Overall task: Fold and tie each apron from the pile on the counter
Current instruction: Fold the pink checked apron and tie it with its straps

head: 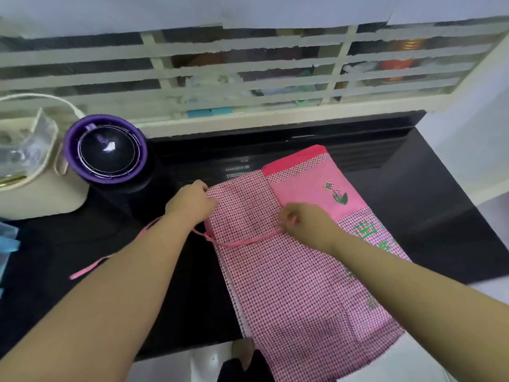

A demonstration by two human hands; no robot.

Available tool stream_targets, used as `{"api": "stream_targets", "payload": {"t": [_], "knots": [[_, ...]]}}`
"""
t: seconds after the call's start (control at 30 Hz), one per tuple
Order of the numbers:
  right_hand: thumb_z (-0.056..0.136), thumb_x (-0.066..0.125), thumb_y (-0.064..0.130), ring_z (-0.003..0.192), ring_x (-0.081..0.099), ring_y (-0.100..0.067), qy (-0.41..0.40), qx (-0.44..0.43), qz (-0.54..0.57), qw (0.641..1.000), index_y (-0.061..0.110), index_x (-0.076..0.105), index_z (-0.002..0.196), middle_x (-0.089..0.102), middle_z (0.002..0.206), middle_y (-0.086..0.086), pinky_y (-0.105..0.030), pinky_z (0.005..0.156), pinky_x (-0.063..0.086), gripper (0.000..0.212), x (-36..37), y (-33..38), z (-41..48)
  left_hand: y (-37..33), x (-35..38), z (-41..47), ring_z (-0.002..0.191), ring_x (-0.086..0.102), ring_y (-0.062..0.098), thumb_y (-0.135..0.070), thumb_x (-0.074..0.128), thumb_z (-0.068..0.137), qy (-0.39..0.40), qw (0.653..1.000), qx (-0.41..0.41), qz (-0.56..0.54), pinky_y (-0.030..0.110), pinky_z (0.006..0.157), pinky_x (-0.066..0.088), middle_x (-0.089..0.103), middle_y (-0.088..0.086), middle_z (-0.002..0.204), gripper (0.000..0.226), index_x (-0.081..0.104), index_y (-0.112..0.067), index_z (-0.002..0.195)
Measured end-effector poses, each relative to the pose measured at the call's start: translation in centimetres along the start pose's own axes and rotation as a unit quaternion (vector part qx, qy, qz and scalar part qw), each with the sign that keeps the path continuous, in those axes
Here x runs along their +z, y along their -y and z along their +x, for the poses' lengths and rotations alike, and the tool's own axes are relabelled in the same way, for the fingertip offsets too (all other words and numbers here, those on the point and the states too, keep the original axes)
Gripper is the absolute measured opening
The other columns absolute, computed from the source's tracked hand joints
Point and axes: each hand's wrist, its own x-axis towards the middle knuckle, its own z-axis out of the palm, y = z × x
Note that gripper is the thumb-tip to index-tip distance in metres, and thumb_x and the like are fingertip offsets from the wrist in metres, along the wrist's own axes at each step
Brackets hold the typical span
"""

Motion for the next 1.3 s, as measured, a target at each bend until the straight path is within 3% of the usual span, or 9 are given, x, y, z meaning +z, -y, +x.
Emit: {"api": "stream_targets", "payload": {"t": [0.2,0.37,0.5,0.7,0.83,0.9,1.0,1.17,1.3], "knots": [[0.088,0.059,0.042,0.141,0.019,-0.026,-0.096,0.135,-0.154,0.974,0.033,0.045,0.137,0.025,0.152,-0.006,-0.061,0.112,0.009,0.051,0.2,-5.9,0.7,-0.2,0.2,0.7,0.080,0.057,0.025,-0.020,0.046,0.096,-0.081,0.993,0.021,-0.086,0.033,0.067,0.046,0.063,0.012,0.098,0.015,0.057,-0.010,0.090],[0.089,0.057,0.046,0.140,0.017,-0.026,-0.061,0.134,-0.151,0.977,0.034,0.040,0.141,0.024,0.149,-0.004,-0.063,0.112,0.011,0.056,0.5,-7.7,0.5,-0.3,-1.8,2.3,0.113,0.048,0.032,-0.012,0.049,0.093,-0.098,0.993,0.004,-0.067,0.043,0.089,0.046,0.042,0.017,0.134,0.043,0.043,-0.013,0.136],[0.088,0.061,0.040,0.137,0.025,-0.032,-0.076,0.089,-0.167,0.979,0.027,0.040,0.143,0.028,0.150,-0.010,-0.052,0.114,0.017,0.060,0.9,-8.4,0.9,-1.9,0.6,0.1,0.125,0.042,0.028,-0.020,0.055,0.092,-0.112,0.983,0.144,0.005,0.044,0.101,0.041,0.039,0.006,0.139,0.050,0.040,-0.023,0.140],[0.091,0.055,0.036,0.104,0.051,-0.025,-0.078,0.037,-0.198,0.976,0.022,0.060,0.102,0.059,0.106,-0.002,-0.040,0.098,0.037,0.019,0.9,-7.6,2.8,-1.8,3.0,-2.8,0.126,0.040,0.015,-0.051,0.055,0.089,0.018,0.978,0.201,0.052,0.040,0.110,0.031,0.043,-0.009,0.133,0.044,0.054,-0.032,0.128],[0.094,0.053,0.040,0.068,0.052,-0.018,-0.002,0.021,-0.092,0.996,0.020,0.045,0.067,0.054,0.068,0.003,-0.026,0.068,0.038,0.035,-0.7,-4.7,3.5,-0.9,4.4,-4.1,0.135,0.026,0.015,-0.052,0.059,0.086,0.034,0.963,0.246,0.108,0.047,0.117,0.014,0.037,-0.011,0.139,0.026,0.060,-0.033,0.103],[0.094,0.056,0.032,0.055,0.042,-0.010,0.050,-0.009,0.056,0.997,0.019,0.043,0.064,0.046,0.061,0.005,-0.021,0.058,0.034,0.036,-1.9,-1.3,3.5,-0.7,4.9,-4.5,0.121,0.043,0.011,-0.044,0.056,0.091,0.007,0.970,0.241,0.026,0.045,0.112,0.026,0.051,-0.014,0.124,0.013,0.058,-0.032,0.095],[0.093,0.057,0.032,0.070,0.058,-0.011,0.111,-0.075,0.194,0.972,0.019,0.056,0.078,0.063,0.079,0.000,-0.024,0.074,0.046,0.020,-3.1,5.3,3.4,-0.4,3.6,-5.5,0.097,0.058,0.008,-0.043,0.054,0.093,0.050,0.963,0.145,-0.222,0.032,0.090,0.049,0.060,-0.014,0.100,0.016,0.052,-0.031,0.104],[0.094,0.056,0.030,0.103,0.065,-0.014,0.198,-0.174,0.259,0.929,0.021,0.060,0.090,0.070,0.106,0.002,-0.029,0.092,0.051,0.011,-2.7,14.4,2.9,0.6,1.7,-7.0,0.090,0.056,0.007,-0.043,0.051,0.094,-0.014,0.948,0.110,-0.297,0.017,0.072,0.044,0.056,-0.008,0.097,0.031,0.046,-0.027,0.120],[0.094,0.056,0.030,0.092,0.065,-0.004,0.194,-0.190,0.209,0.939,0.025,0.064,0.100,0.070,0.097,0.008,-0.023,0.087,0.051,0.011,-1.3,15.3,3.3,2.7,0.4,-7.0,0.070,0.052,0.011,-0.018,0.040,0.102,-0.175,0.807,-0.022,-0.564,0.029,0.068,0.043,0.055,-0.007,0.074,0.029,0.053,-0.037,0.084]]}}
